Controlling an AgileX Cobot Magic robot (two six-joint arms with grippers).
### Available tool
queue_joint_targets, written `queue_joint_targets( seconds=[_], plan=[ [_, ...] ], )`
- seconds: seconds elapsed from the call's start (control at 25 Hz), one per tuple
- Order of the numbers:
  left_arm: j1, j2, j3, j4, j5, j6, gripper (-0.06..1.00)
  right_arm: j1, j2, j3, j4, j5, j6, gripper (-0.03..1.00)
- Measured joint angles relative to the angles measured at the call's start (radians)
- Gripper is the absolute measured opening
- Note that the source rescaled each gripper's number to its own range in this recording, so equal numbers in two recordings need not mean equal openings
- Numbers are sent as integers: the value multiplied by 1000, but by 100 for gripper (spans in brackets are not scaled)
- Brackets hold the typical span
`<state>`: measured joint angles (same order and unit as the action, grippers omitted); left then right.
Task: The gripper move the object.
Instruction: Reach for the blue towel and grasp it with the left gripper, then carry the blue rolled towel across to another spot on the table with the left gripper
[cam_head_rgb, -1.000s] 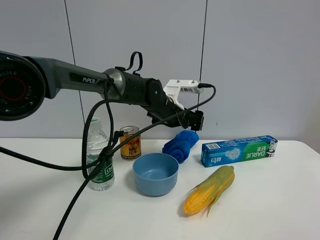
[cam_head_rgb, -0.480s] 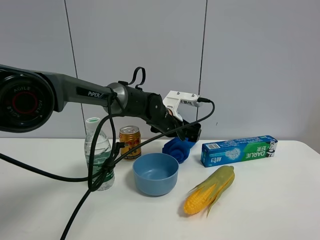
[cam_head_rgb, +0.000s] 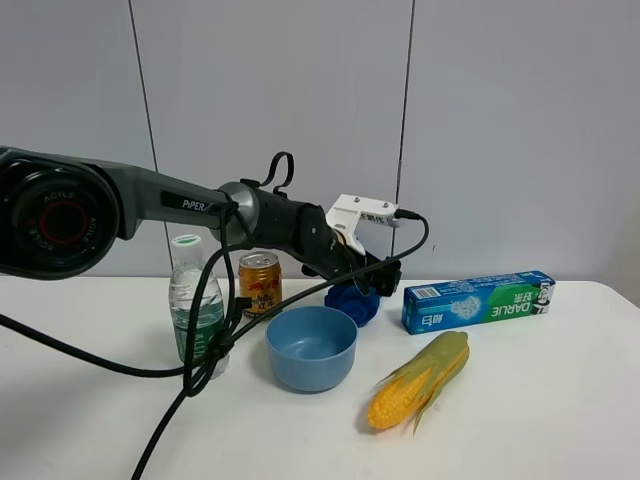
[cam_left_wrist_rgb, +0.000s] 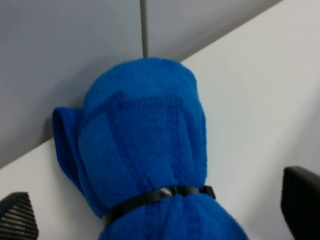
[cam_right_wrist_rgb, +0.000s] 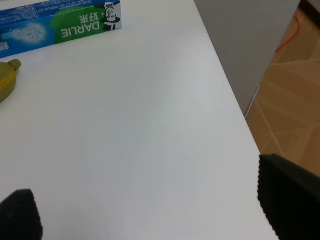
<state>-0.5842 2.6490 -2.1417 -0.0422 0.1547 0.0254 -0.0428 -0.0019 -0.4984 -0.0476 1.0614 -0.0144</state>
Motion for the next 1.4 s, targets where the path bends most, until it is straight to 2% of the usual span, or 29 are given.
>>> queue_joint_targets(
  seconds=[0.44,0.52,0.76,0.84,0.92,1.0,1.04,1.08,1.4],
  plan=[
    [0,29,0,0,-2,0,100,0,0,0,0,0,0,100],
    [0,29,0,0,-1,0,97,0,0,0,0,0,0,100],
    [0,29,0,0,1,0,73,0,0,0,0,0,0,100],
    [0,29,0,0,1,0,62,0,0,0,0,0,0,100],
    [0,29,0,0,2,0,44,0,0,0,0,0,0,100],
    [0,29,0,0,4,0,14,0,0,0,0,0,0,100],
    [3,29,0,0,3,0,4,0,0,0,0,0,0,100],
    [5,29,0,0,-2,0,0,0,0,0,0,0,0,100],
    [12,-8,0,16,-7,0,0,0,0,0,0,0,0,100]
  ],
)
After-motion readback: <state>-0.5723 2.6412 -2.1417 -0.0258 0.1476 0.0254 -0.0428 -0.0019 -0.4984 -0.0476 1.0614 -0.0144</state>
